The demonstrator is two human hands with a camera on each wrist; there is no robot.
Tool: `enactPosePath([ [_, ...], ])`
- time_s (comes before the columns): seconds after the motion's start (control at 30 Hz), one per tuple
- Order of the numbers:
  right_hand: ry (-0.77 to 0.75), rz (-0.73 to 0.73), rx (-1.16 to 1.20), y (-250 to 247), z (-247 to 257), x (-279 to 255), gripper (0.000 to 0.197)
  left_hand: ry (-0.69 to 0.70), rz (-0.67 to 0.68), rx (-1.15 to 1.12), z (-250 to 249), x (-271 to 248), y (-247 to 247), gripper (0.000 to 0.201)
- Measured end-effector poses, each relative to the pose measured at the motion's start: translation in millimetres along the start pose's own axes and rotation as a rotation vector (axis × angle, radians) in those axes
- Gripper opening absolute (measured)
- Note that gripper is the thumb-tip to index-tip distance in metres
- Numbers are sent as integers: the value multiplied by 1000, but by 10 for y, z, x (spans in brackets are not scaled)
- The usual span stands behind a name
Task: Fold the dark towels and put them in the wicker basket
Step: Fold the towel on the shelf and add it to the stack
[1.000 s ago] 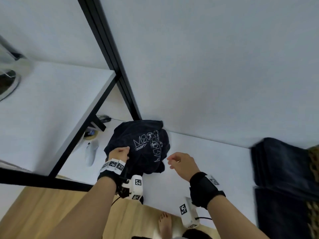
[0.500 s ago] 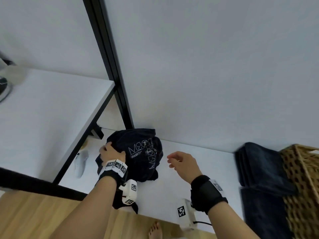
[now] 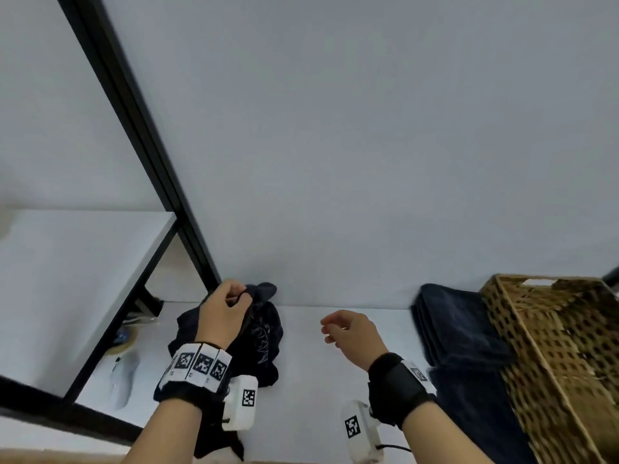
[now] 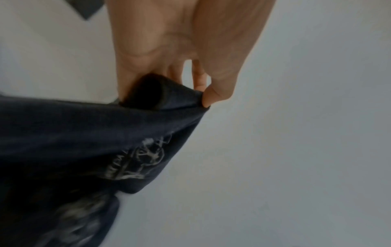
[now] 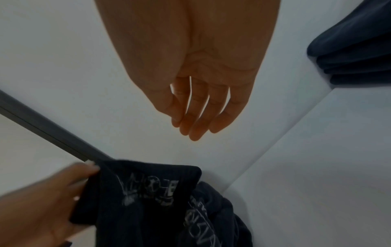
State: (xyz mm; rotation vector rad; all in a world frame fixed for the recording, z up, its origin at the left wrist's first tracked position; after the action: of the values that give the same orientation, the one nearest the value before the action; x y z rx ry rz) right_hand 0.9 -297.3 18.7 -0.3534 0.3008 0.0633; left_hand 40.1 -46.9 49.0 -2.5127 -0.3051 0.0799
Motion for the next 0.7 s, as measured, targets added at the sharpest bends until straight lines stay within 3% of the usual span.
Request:
enactPosePath([
  [0.27, -126, -192, 115, -844, 404, -39, 12, 397, 84, -305, -1716, -155, -307, 23],
  [0.37, -128, -259, 147, -1251, 477, -88, 26, 516, 116, -312, -2220, -254, -381, 19],
  [0.47, -107, -251, 196, -1587, 530, -215, 40, 623, 110, -293, -2605, -366, -393, 19],
  [0.57, -112, -153, 283, -1751, 532, -402, 33, 687, 83, -250, -2885, -466, -356, 15],
  [0.7, -160, -161, 558, -1839, 453, -594, 25, 725, 27, -145, -3003, -582, -296, 17],
])
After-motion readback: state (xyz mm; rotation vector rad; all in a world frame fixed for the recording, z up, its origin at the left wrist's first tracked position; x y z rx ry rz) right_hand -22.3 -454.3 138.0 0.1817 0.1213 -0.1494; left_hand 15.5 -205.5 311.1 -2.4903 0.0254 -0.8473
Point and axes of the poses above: each hand's wrist, its own x-axis towards the middle knuckle, its own y-axis out of the palm, z = x × y, the point moved 2 cm from there along x, towards the middle knuckle
